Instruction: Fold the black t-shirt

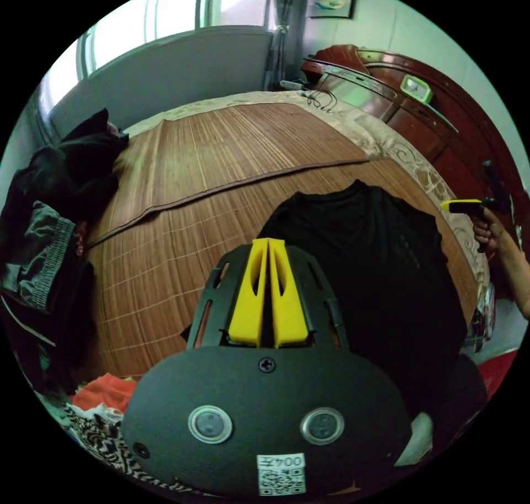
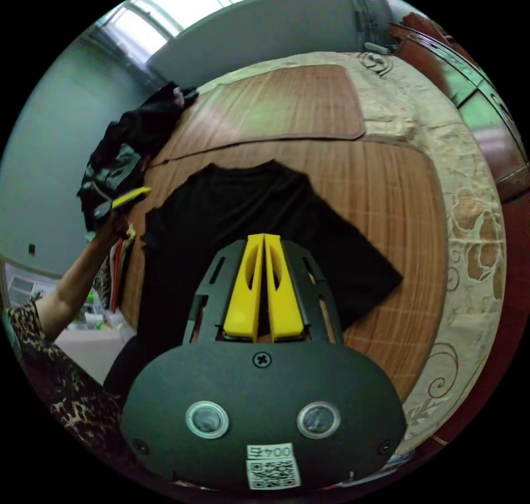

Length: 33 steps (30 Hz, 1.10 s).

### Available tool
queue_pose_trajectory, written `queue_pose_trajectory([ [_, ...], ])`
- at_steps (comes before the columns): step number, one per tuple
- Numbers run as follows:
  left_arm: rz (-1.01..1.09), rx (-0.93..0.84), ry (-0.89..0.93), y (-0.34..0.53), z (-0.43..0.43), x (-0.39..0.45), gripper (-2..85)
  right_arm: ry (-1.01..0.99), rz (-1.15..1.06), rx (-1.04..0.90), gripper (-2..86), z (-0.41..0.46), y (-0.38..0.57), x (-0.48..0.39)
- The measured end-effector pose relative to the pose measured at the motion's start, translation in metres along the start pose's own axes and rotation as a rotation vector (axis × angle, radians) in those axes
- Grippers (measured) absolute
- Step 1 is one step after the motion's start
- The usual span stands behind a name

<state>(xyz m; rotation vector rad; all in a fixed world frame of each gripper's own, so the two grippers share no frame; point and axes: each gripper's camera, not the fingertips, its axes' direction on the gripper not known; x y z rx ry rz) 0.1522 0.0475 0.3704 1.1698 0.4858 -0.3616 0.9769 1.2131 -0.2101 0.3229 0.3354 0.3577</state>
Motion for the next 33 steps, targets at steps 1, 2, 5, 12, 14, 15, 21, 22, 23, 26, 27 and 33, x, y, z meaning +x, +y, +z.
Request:
queue_pose_trajectory([
  [1,0.033,-0.002,-0.010,0.014,-0.012,0.011,0.2,-0.016,-0.035,-0.042,-0.3,0.005,0.021,-0.019],
  [2,0.045,0.000,-0.015,0.022,-0.018,0.017,0.2,-0.024,-0.072,-0.081,-0.5,0.012,0.041,-0.037],
  [5,0.081,0.008,0.002,0.060,-0.045,0.041,0.2,0.028,-0.188,-0.140,-0.7,0.023,0.087,-0.082],
  [12,0.124,-0.008,0.020,0.155,-0.118,0.090,0.1,0.093,-0.311,-0.226,-0.8,0.017,0.187,-0.163],
  [14,0.140,-0.002,-0.005,0.183,-0.144,0.101,0.1,0.146,-0.320,-0.237,-0.8,0.011,0.233,-0.189],
  [15,0.128,-0.010,-0.008,0.205,-0.160,0.108,0.1,0.148,-0.310,-0.240,-0.8,0.010,0.245,-0.195],
  [21,-0.042,-0.095,-0.005,0.355,-0.235,0.145,0.1,0.235,-0.169,-0.214,-0.8,0.009,0.378,-0.249],
  [22,-0.058,-0.099,-0.009,0.370,-0.240,0.149,0.1,0.273,-0.149,-0.181,-0.8,0.011,0.398,-0.260],
  [23,-0.093,-0.112,-0.018,0.399,-0.248,0.156,0.1,0.312,-0.129,-0.151,-0.8,0.015,0.415,-0.268],
  [26,-0.173,-0.126,-0.016,0.454,-0.264,0.170,0.1,0.392,-0.087,-0.101,-0.8,0.029,0.450,-0.284],
  [27,-0.200,-0.105,-0.004,0.472,-0.273,0.175,0.1,0.402,-0.076,-0.089,-0.8,0.032,0.457,-0.286],
  [33,-0.241,-0.073,-0.027,0.541,-0.304,0.196,0.2,0.352,0.039,0.086,-0.8,0.037,0.517,-0.298],
])
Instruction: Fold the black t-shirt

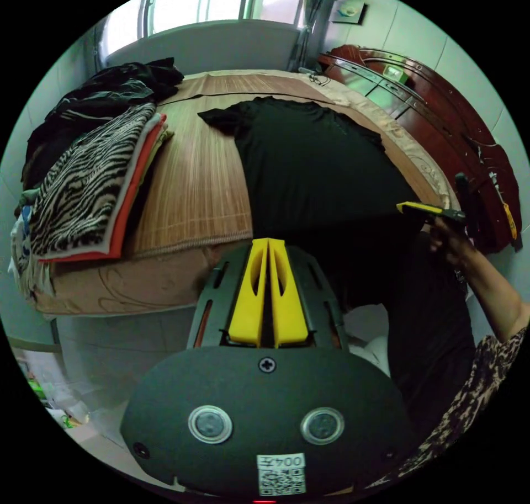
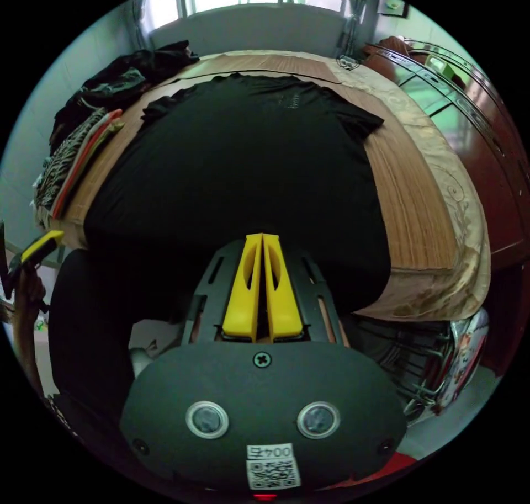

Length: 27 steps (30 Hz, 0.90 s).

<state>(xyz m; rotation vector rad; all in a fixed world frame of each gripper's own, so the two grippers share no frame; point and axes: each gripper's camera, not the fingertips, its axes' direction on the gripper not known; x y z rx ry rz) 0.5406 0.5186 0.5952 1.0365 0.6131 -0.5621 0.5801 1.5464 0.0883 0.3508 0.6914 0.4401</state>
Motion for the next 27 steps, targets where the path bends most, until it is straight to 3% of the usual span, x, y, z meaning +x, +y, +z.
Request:
queue_pose_trajectory([
  [7,-0.099,0.087,0.041,0.056,-0.032,-0.013,0.2,0.142,-0.061,-0.048,-0.8,-0.018,0.035,-0.035],
  [15,-0.008,0.019,-0.009,0.092,-0.046,-0.002,0.2,0.094,0.016,-0.203,-0.8,-0.029,0.046,-0.039],
  [21,-0.021,-0.032,0.031,0.109,-0.049,-0.009,0.2,0.112,-0.110,-0.317,-0.8,-0.030,0.053,-0.054],
  [27,-0.046,-0.055,0.059,0.127,-0.055,-0.018,0.2,-0.044,-0.083,-0.363,-0.8,-0.034,0.065,-0.039],
])
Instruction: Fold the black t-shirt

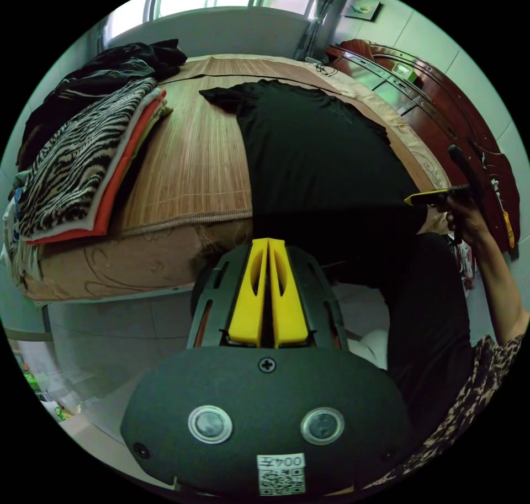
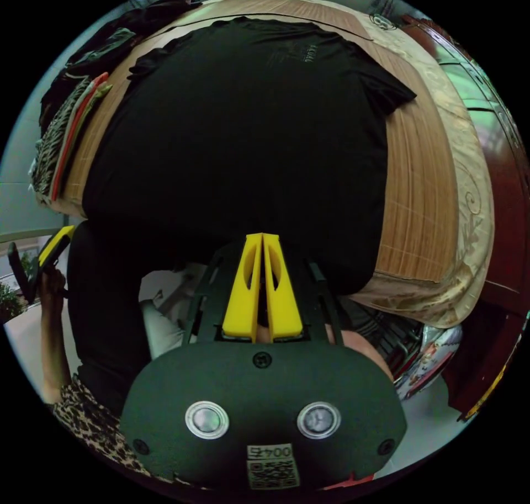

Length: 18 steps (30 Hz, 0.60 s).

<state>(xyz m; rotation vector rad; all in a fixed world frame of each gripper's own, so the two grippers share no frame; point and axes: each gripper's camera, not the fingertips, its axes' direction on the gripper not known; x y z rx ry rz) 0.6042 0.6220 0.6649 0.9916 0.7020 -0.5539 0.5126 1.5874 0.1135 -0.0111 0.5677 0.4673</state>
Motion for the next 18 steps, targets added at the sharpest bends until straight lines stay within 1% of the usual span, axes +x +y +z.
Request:
queue_pose_trajectory([
  [2,-0.001,-0.002,0.007,0.005,-0.002,-0.002,0.2,-0.067,-0.008,-0.001,-0.8,0.001,0.008,0.006],
  [4,-0.004,-0.002,0.015,0.010,-0.004,-0.004,0.2,-0.076,-0.020,0.005,-0.8,0.002,0.015,0.006],
  [10,-0.020,-0.005,0.034,0.025,-0.008,-0.011,0.2,0.017,-0.055,0.025,-0.9,0.003,0.037,-0.015],
  [18,-0.027,-0.016,0.052,0.039,-0.012,-0.016,0.2,0.079,-0.059,0.066,-0.9,0.005,0.070,-0.030],
])
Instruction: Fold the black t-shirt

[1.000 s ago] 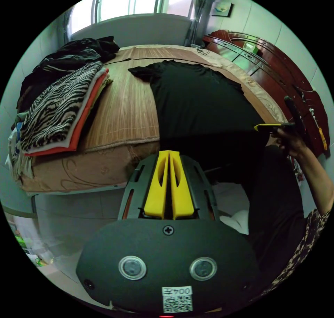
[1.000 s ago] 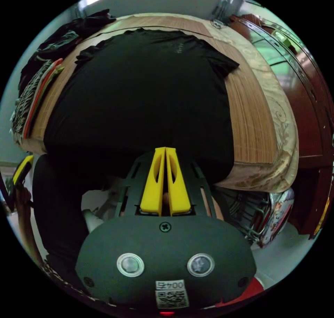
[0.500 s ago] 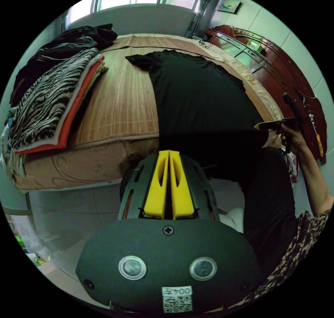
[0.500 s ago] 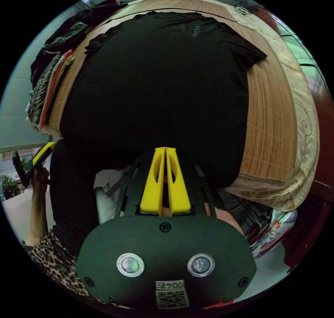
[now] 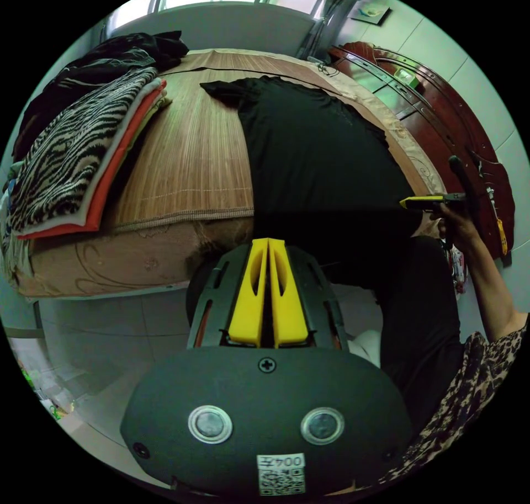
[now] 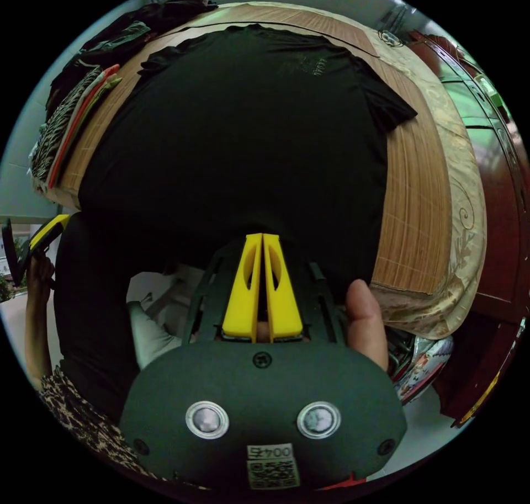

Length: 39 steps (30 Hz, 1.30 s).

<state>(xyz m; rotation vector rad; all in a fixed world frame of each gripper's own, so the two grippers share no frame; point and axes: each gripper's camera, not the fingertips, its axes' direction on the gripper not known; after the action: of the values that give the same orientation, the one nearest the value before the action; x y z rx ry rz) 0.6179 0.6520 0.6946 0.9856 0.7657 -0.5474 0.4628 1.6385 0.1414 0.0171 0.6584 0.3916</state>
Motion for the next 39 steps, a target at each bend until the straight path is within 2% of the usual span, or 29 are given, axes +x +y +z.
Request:
queue_pose_trajectory([
  [8,-0.011,-0.005,0.018,0.010,-0.002,-0.005,0.2,-0.050,0.026,0.091,-0.8,-0.001,0.047,0.001],
  [15,-0.001,0.000,-0.008,0.019,-0.005,-0.005,0.1,0.044,0.044,0.223,-0.8,0.001,0.092,-0.015],
  [24,0.020,-0.018,-0.045,0.025,-0.006,-0.003,0.1,-0.048,0.075,0.367,-0.8,0.003,0.154,-0.003],
  [28,0.052,-0.031,-0.074,0.027,-0.006,0.001,0.1,0.046,0.101,0.428,-0.7,-0.005,0.190,-0.009],
  [34,0.035,-0.010,-0.039,0.025,0.000,0.001,0.2,-0.044,0.167,0.392,-0.7,0.014,0.216,0.003],
  [39,0.025,-0.035,-0.052,0.019,0.008,0.001,0.2,-0.043,0.172,0.400,-0.7,0.018,0.227,0.004],
])
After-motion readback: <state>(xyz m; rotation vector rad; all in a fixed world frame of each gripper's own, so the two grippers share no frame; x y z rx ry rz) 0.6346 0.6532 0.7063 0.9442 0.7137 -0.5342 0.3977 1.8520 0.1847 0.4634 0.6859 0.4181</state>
